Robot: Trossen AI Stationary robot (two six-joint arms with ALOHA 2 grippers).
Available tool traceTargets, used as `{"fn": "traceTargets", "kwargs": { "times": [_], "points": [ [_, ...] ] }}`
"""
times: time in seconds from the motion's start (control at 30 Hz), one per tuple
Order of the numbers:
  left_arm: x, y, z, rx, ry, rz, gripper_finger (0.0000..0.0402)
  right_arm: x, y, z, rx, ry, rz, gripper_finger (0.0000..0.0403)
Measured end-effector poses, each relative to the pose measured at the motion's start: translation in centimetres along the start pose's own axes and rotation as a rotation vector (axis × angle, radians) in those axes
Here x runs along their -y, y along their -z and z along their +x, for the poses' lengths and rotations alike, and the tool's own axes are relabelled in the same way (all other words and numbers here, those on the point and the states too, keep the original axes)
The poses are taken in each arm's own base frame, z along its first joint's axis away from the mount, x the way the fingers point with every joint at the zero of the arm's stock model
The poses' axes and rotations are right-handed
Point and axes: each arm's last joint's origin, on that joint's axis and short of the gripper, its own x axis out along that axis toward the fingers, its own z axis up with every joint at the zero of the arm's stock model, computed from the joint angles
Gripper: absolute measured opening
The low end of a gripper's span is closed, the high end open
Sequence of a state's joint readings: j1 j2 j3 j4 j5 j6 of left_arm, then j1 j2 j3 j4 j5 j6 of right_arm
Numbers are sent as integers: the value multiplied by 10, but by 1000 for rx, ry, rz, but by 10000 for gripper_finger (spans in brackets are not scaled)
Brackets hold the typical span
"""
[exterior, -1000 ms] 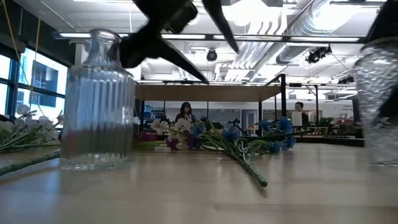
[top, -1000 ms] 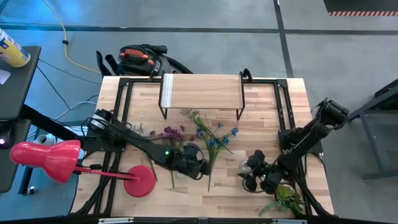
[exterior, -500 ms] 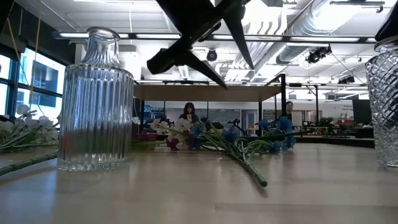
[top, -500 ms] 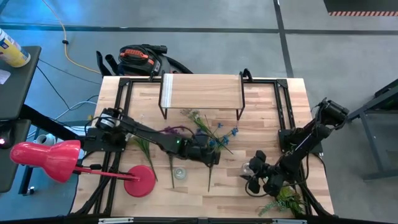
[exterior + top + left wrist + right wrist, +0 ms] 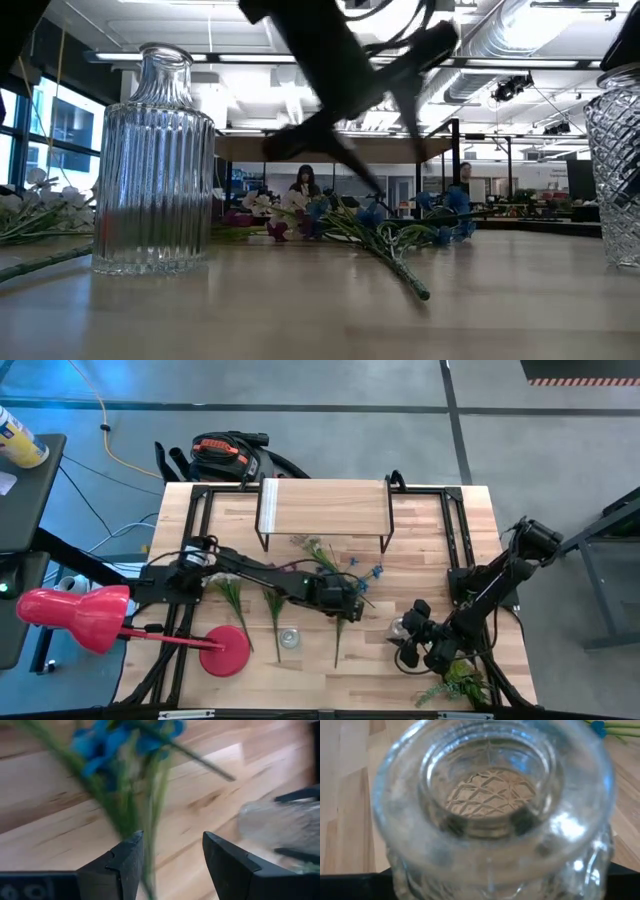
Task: Pick and place flowers into a vace then onto a shelf
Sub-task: Put the blue flowers into the right transparent vase
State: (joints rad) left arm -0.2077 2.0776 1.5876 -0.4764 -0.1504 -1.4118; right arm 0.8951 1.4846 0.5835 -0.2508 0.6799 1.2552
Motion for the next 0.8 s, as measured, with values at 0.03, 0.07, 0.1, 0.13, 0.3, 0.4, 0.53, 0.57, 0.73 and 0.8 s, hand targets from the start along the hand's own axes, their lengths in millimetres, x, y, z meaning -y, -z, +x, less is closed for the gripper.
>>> {"fn": "traceTargets", "kwargs": {
  "times": [0.03, 0.07, 0.1, 0.13, 0.3, 0.4, 0.53, 0.57, 0.73, 0.8],
  "points": [
    [1, 0, 1, -7, -8, 3, 234, 0, 0, 0, -4, -3, 2, 264],
    [-1, 1, 1, -14, -42, 13, 234, 0, 0, 0, -5, -1, 3, 264],
    [-3, 2, 4, -20, -71, 26, 234, 0, -1, 0, -5, 1, 3, 264],
    [-1, 2, 7, -21, -72, 30, 234, 1, -1, 0, -5, 1, 4, 264],
    [-6, 3, 11, -2, -160, 34, 234, 1, -2, 0, -4, 3, 8, 264],
    [-11, 3, 13, 14, -203, 40, 234, 2, -3, 0, -3, 4, 11, 264],
    [-15, 5, 23, 18, -218, 43, 234, 2, -3, -1, -3, 3, 10, 264],
    [-15, 6, 28, 19, -208, 42, 234, 2, -3, -1, -4, 3, 8, 264],
    [-16, 8, 40, 9, -198, 54, 234, 2, -3, -1, -4, 3, 7, 264],
    [-17, 8, 42, 19, -204, 57, 234, 2, -3, -1, -3, 3, 6, 264]
  ]
}}
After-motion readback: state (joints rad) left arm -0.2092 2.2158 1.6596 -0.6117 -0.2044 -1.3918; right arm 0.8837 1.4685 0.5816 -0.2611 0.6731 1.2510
